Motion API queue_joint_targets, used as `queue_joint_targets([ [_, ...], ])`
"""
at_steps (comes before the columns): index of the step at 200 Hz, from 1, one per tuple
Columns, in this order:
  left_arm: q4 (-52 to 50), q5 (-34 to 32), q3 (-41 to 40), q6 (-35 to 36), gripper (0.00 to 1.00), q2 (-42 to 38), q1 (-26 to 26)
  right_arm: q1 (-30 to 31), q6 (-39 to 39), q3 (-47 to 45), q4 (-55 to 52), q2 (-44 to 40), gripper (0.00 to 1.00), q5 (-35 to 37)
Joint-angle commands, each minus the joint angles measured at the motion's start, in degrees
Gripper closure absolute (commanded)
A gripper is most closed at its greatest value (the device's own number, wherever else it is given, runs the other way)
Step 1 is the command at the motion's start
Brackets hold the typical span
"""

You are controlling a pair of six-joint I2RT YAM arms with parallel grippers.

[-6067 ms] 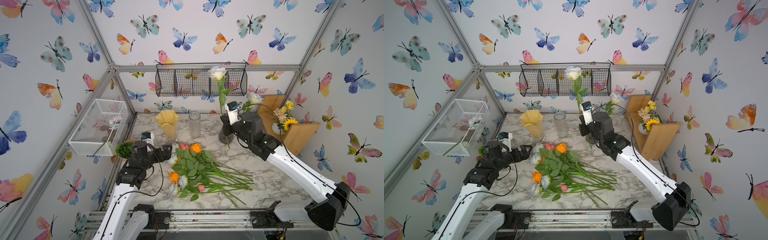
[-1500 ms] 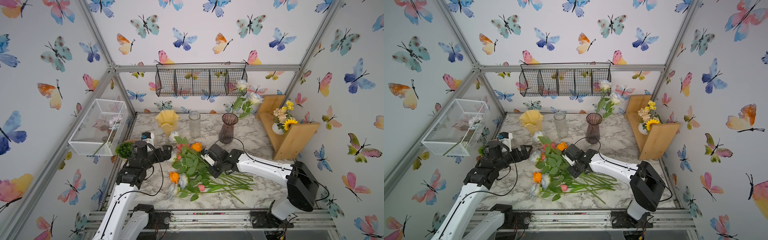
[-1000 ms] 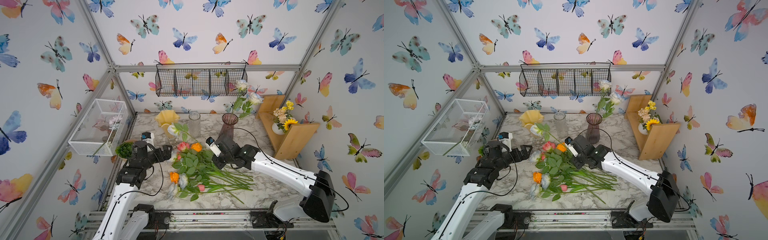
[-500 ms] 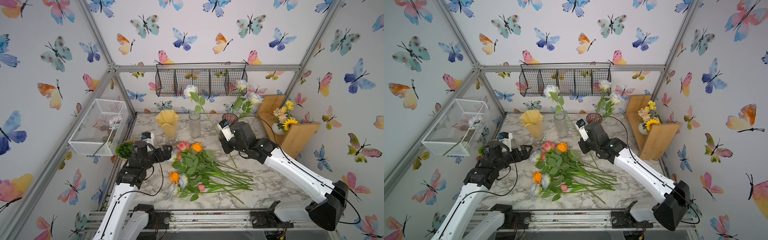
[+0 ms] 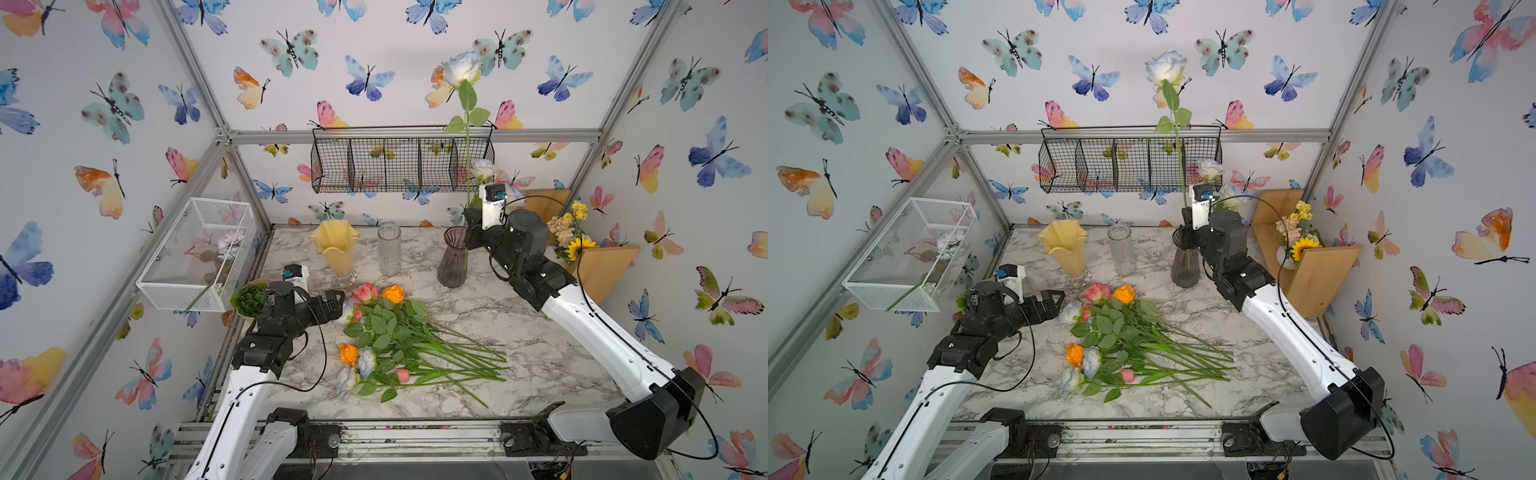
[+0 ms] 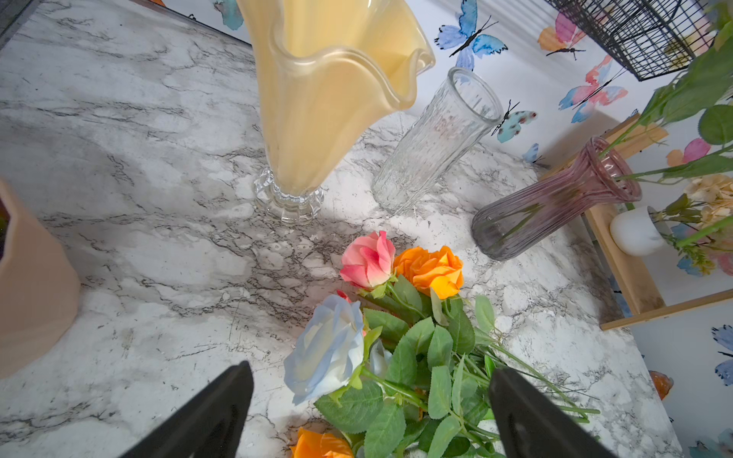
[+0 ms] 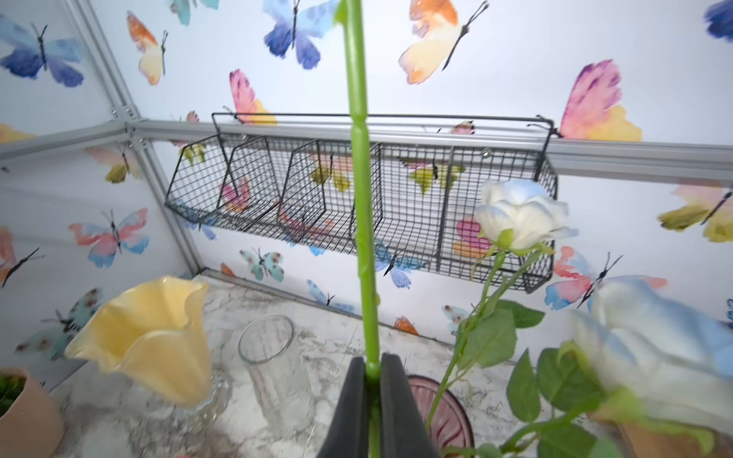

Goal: Arrange the flowers in different vases according to their colors
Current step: Insert the flower into the vase.

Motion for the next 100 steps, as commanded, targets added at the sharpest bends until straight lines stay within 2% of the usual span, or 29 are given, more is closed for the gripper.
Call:
queue_joint_targets([
  [1, 0.25, 0.77, -0.19, 0.5, 0.01, 0.17, -0.21, -0.95, 2.18, 2.06, 11.6, 3.08, 0.98, 0.62],
  [41, 0.25, 0.9, -0.17, 0.51, 0.01, 0.08, -0.17, -2.16, 3.7, 1.35, 20.77, 7.85, 0.98, 2.02],
  [100, 0.43, 1.12, -0.28, 0.5, 0.01, 0.28, -0.17, -2.34, 3.99, -7.63, 31.75, 10.45, 0.98, 5.86],
])
